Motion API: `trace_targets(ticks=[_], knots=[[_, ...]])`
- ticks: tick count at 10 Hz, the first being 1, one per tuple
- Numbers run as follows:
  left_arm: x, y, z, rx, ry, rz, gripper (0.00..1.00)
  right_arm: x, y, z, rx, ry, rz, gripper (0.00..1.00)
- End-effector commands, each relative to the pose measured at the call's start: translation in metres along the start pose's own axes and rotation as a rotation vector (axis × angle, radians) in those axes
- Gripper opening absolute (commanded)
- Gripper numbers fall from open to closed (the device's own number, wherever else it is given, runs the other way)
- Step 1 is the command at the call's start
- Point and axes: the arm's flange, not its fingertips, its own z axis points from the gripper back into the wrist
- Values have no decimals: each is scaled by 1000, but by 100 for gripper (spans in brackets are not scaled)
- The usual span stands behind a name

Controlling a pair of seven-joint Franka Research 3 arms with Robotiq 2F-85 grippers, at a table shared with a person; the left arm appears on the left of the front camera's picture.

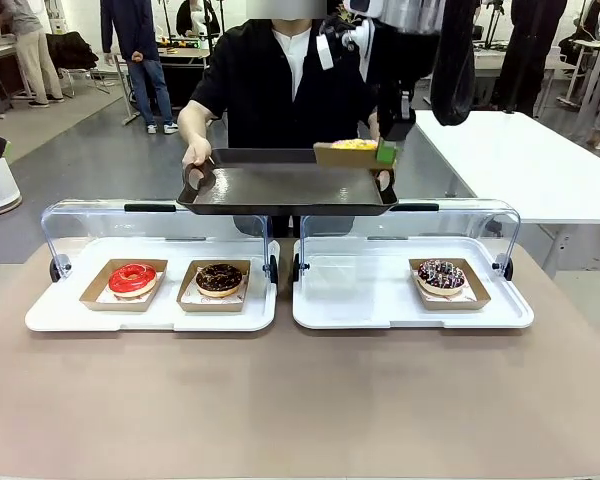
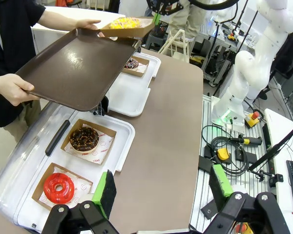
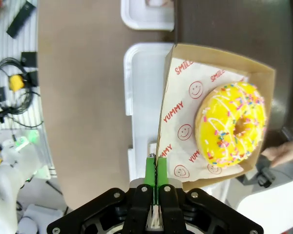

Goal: Provide the desired donut to the person.
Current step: Place the picked Paper togo box onto the Handle tray extended by the person.

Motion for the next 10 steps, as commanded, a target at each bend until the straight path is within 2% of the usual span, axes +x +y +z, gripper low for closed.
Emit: trace_targets(ticks=[1, 6, 10], knots=[[2, 1, 1, -3, -21, -19, 100, 16, -26, 7, -30, 12, 9, 1], [2, 1, 1, -3, -21, -19, 100, 30, -102, -43, 17, 22, 104, 1], [2, 1, 1, -3, -21, -19, 100, 8, -114, -73, 78, -5, 84, 1]])
